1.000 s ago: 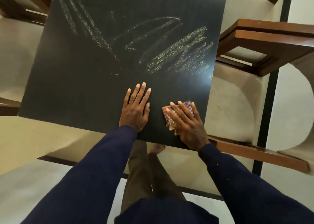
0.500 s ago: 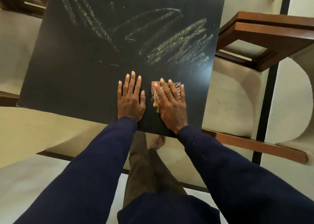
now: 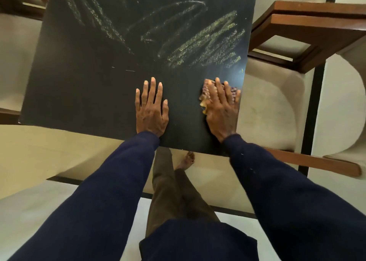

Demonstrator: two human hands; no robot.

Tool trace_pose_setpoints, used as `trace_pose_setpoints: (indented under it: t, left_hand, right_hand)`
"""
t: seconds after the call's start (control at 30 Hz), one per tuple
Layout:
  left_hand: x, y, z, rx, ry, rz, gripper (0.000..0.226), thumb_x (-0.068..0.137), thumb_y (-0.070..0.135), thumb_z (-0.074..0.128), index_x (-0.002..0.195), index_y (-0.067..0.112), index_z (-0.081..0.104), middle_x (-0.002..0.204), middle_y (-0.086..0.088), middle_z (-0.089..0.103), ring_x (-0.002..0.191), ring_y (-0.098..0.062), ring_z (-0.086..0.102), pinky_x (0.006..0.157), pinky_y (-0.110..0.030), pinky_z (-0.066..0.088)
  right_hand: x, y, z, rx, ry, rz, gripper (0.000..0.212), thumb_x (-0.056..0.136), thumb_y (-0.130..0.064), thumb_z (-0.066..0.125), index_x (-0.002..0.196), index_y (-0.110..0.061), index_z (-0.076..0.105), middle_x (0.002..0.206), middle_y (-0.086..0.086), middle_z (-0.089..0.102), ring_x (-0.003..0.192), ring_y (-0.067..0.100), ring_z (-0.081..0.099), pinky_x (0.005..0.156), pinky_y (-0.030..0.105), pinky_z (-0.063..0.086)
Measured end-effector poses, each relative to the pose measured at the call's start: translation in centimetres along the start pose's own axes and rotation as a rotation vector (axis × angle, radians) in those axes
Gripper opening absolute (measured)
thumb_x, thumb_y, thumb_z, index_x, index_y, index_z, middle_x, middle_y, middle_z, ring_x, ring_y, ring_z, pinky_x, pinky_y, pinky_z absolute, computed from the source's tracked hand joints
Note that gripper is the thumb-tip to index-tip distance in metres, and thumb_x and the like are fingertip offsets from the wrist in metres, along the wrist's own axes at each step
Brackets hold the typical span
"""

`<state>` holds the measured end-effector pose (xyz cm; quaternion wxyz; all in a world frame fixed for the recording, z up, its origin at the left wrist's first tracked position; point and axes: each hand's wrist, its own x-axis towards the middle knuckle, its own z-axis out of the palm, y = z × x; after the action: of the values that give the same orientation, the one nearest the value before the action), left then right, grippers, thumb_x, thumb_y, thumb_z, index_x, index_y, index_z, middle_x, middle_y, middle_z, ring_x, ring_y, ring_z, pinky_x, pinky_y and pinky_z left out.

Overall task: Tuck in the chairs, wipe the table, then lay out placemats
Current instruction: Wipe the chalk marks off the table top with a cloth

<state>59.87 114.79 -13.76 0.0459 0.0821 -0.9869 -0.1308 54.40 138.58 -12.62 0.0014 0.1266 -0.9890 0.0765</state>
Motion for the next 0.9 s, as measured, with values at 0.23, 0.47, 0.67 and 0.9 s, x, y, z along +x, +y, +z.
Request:
trace_pose_setpoints:
  t: [0.23,0.47,0.67,0.9]
  left_hand:
    - [0.0,0.2,-0.2,-0.019,0.026,0.005,0.057,0.112,0.033,0.035,0.166,0.013,0.034,0.175,-0.011,0.023,0.163,-0.03,0.019,0.132,-0.054,0.015]
    - [0.0,0.3,-0.3,-0.011,0.017,0.001,0.057,0.113,0.034,0.032,0.166,0.014,0.033,0.175,-0.011,0.024,0.163,-0.03,0.019,0.132,-0.053,0.015]
    - [-0.2,0.2,-0.1,0.026,-0.011,0.075,0.056,0.113,0.033,0.033,0.167,0.015,0.031,0.176,-0.009,0.021,0.164,-0.029,0.016,0.132,-0.054,0.015]
    - [-0.3,0.2,-0.3,-0.003,-0.041,0.212,0.056,0.113,0.031,0.036,0.167,0.015,0.031,0.176,-0.009,0.021,0.164,-0.029,0.016,0.131,-0.057,0.016]
  right_hand:
    - [-7.0,-6.0,1.7,0.113,-0.073,-0.304,0.082,0.1,-0.04,0.066,0.17,-0.022,0.027,0.177,0.011,0.019,0.164,0.037,0.013,0.127,0.071,0.011]
    - [-10.0,2.1,-0.1,0.074,-0.084,-0.427,0.061,0.11,-0.045,0.043,0.166,-0.019,0.038,0.175,0.011,0.026,0.163,0.036,0.02,0.127,0.071,0.015]
    - [-1.5,0.7,0.3,0.005,0.034,-0.019,0.057,0.112,-0.038,0.04,0.167,-0.023,0.035,0.175,0.006,0.029,0.162,0.032,0.024,0.128,0.066,0.016]
    - [-4.9,-3.0,1.0,0.063,-0.067,-0.314,0.079,0.101,-0.044,0.062,0.169,-0.021,0.028,0.177,0.011,0.019,0.164,0.036,0.013,0.128,0.07,0.011]
